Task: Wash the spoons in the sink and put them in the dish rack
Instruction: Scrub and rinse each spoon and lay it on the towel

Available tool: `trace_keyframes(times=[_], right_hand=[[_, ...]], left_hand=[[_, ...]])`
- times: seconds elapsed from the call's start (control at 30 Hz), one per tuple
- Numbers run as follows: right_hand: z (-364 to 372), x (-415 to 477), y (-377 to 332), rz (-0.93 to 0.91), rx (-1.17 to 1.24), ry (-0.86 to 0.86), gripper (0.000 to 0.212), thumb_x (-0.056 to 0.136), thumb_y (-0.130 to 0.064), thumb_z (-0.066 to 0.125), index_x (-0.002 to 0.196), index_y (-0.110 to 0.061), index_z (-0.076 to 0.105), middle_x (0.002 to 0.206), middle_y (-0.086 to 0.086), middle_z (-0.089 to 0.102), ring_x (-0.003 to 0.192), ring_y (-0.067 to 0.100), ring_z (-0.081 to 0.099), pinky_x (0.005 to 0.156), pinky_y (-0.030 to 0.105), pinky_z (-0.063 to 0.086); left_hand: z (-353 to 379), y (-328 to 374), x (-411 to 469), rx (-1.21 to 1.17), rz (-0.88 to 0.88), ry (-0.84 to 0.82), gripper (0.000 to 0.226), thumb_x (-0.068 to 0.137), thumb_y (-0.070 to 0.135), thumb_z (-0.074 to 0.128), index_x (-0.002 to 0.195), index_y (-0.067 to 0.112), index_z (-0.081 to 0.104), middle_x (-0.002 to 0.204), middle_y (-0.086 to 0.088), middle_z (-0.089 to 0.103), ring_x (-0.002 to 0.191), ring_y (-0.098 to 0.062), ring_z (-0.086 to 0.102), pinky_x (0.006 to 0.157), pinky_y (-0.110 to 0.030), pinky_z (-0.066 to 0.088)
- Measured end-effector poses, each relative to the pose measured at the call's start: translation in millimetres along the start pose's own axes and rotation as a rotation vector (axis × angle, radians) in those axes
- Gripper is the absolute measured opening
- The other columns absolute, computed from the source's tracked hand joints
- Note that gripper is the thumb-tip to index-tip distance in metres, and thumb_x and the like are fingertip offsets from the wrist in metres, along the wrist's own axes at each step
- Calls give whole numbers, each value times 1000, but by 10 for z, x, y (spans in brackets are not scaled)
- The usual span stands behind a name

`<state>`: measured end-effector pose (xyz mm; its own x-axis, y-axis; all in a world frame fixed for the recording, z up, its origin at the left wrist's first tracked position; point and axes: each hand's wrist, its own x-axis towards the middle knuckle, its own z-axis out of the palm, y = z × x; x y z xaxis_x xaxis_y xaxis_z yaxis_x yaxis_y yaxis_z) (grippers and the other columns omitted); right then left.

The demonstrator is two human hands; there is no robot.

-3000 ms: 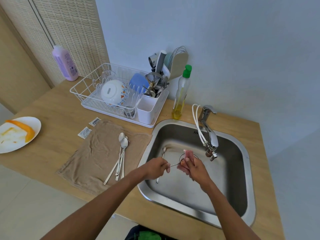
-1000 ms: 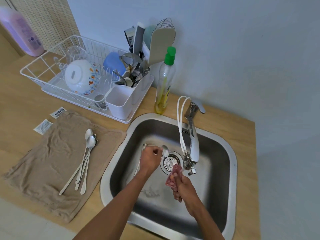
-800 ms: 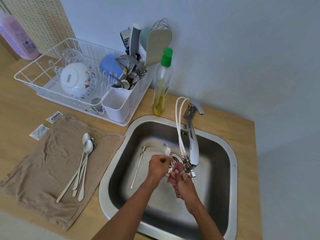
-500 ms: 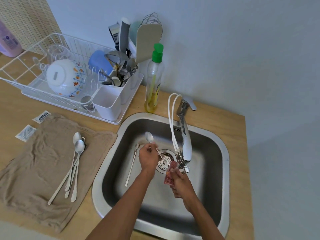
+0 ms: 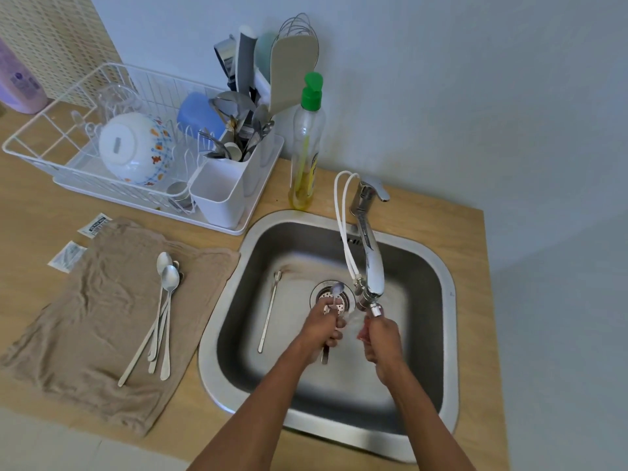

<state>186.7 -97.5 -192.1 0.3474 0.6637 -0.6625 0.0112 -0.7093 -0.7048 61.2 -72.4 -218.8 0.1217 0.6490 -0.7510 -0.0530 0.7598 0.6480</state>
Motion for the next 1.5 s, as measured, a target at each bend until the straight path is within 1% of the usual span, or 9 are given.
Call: trace_keyframes(times=[0.13,0.33,0.53,0.63,0.77,0.87,1.0,1.27,1.5], right_hand=[[-314,-27,140,49,41,56,41,99,-48,46,75,-17,57,56,2,47,41,10,32,40,21,23],[-448,-84,246,103,15,76,44,97,-53,47,77,-15,51,57,2,39,45,11,33,41,21,26],[-418,-143,220,87,2,60,46,97,-54,47,81,-12,50,61,4,40,46,11,35,40,20,29],[-430,-163,228,91,21,43,45,97,-54,48,82,-12,50,60,4,41,44,10,35,39,20,29],[-462,-184,261,91,38,29,44,97,-53,49,83,-12,50,59,3,41,41,9,33,38,20,27],[-489,-183,306,91,30,34,45,96,-55,48,84,-12,49,62,4,40,41,9,34,38,20,27],[-500,-205,326,73,35,36,43,97,-53,48,79,-15,47,57,2,37,38,9,32,38,19,24],[-454,-236,409,82,14,1,42,97,-52,48,78,-15,47,51,0,37,37,10,30,40,20,22],[-373,-298,418,90,37,-19,43,98,-51,48,76,-15,48,49,-1,37,37,9,30,39,20,23]], left_hand=[[283,23,86,9,-29,-8,20,101,20,36,90,16,53,57,3,38,37,-6,27,35,-17,18],[460,180,230,-291,-76,-14,36,103,31,40,72,17,47,56,1,34,34,-5,25,30,-15,16],[437,444,265,-503,-48,60,34,102,36,41,75,17,50,55,1,39,45,-11,30,42,-26,24],[377,478,178,-584,-47,45,39,104,28,35,66,18,38,45,6,30,34,-6,19,34,-19,15],[331,439,46,-664,-15,-15,42,107,33,32,71,14,42,48,3,30,32,-5,24,29,-17,15],[331,376,0,-620,10,-45,37,107,29,33,77,12,47,51,3,30,32,-4,26,28,-16,17],[374,234,-158,-372,23,-118,25,101,11,32,82,13,48,54,2,36,38,-5,30,31,-16,20],[199,-147,-579,-110,28,-167,27,103,13,28,123,9,47,59,-1,42,43,-8,34,36,-18,27],[98,-238,-827,-52,64,-182,28,104,15,28,127,15,46,58,-1,42,40,-9,36,37,-19,28]])
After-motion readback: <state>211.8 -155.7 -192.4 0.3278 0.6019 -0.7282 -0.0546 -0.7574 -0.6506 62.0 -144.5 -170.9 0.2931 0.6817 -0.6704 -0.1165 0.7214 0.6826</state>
